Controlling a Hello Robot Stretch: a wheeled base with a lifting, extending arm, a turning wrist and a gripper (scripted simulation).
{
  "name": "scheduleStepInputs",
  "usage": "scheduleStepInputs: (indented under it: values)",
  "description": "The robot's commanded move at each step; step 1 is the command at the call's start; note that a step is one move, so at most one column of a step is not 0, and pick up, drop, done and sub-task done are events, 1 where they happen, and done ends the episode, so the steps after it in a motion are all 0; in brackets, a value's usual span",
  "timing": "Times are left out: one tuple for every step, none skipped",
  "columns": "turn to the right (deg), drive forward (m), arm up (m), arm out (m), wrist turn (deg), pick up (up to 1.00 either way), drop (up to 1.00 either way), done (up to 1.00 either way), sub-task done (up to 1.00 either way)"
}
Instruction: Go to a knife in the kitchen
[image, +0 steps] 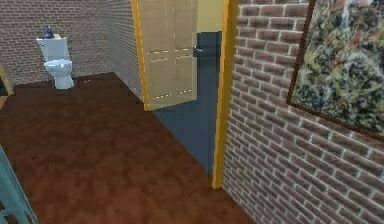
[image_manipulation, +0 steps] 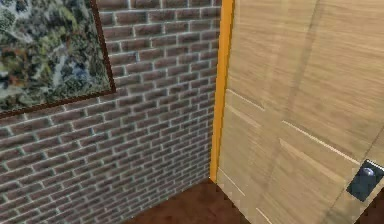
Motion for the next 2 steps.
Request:
scheduleStepInputs:
  values:
    - [-15.0, 0.00, 0.00, 0.00, 0.0, 0.00, 0.00, 0.00, 0.00]
    - [0.0, 1.00, 0.00, 0.00, 0.0, 0.00, 0.00, 0.00, 0.00]
